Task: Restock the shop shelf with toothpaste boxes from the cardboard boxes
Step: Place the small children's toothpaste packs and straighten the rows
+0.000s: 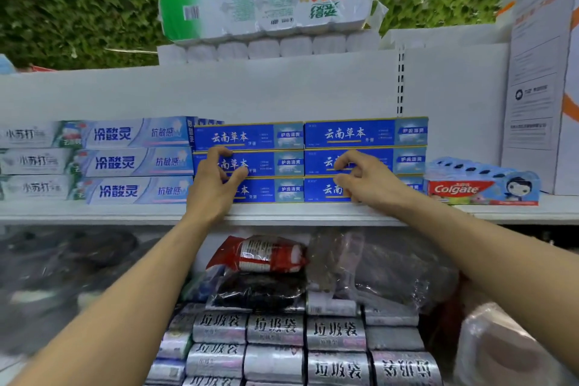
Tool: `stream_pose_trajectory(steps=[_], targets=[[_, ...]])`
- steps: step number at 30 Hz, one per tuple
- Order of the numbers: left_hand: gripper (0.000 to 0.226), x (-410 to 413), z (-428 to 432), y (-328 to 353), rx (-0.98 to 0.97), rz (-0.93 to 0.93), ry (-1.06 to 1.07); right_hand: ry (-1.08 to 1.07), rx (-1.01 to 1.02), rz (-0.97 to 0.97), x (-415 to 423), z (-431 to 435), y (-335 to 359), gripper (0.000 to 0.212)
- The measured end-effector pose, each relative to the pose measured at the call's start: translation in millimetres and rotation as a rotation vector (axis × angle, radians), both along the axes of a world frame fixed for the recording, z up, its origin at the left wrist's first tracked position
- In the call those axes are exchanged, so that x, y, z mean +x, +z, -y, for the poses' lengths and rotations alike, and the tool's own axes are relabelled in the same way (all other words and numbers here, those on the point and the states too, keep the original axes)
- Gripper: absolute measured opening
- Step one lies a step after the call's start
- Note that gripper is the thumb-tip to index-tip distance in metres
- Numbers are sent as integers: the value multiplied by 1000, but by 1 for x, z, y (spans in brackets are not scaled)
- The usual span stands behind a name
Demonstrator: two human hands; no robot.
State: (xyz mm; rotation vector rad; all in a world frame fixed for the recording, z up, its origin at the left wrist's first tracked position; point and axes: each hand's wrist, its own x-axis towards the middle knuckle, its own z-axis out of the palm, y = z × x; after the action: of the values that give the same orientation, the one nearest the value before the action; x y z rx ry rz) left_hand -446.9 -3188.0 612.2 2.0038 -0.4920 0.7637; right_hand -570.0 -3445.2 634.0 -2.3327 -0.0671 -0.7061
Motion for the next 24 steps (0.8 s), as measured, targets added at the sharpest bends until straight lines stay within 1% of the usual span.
stream_pose_trajectory(steps=[6, 8, 10, 13, 16, 19, 21, 24], targets=[[41, 0, 2, -2, 46, 28, 30, 5, -17, -15, 0, -1, -2, 16], [45, -6, 4, -6, 46, 84, 57, -10, -36, 41, -1, -5, -5, 18], [47, -9, 5, -8, 39, 125, 75, 56, -39, 68, -2, -16, -8, 25], [46, -9, 4, -8, 3, 116, 60, 185, -52, -46, 6, -35, -12, 42], [46, -10, 1, -8, -4, 111, 30, 188, -56, -88, 13, -42, -15, 50], [44, -16, -4, -7, 0, 80, -47, 170, -46, -46, 11, -44, -17, 49], [39, -20, -12, -9, 14, 71, -72, 142, -27, 11, 9, -48, -18, 44], [29, -21, -39, -17, 27, 118, -61, 135, -52, 46, 9, -67, -18, 32]])
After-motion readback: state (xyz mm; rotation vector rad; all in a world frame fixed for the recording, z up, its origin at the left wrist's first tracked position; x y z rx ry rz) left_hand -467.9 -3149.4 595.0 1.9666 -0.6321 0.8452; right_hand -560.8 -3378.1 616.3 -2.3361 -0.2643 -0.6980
